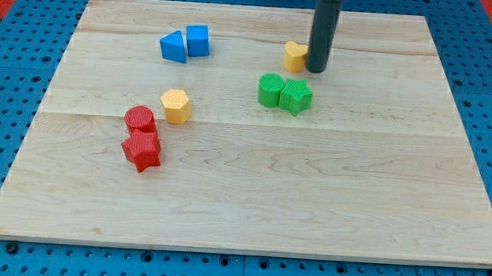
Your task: Push the yellow heart towards center side of board
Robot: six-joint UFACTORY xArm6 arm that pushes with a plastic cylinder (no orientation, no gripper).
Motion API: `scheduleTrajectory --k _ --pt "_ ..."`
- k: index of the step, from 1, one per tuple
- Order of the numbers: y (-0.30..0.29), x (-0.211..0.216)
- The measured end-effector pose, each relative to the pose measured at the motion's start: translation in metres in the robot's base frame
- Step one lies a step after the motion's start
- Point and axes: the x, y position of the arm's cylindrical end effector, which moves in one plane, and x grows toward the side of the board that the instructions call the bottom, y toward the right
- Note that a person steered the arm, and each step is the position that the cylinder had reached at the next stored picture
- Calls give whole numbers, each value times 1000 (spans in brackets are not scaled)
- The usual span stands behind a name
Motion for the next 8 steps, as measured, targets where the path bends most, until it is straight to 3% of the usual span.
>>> scheduleTrajectory --k 1,2,4,5,6,8 --pt "-34 -18" --pt "-103 -1" --pt "-118 -39" --pt "-149 -9" --pt "-144 6" --pt "-196 -35"
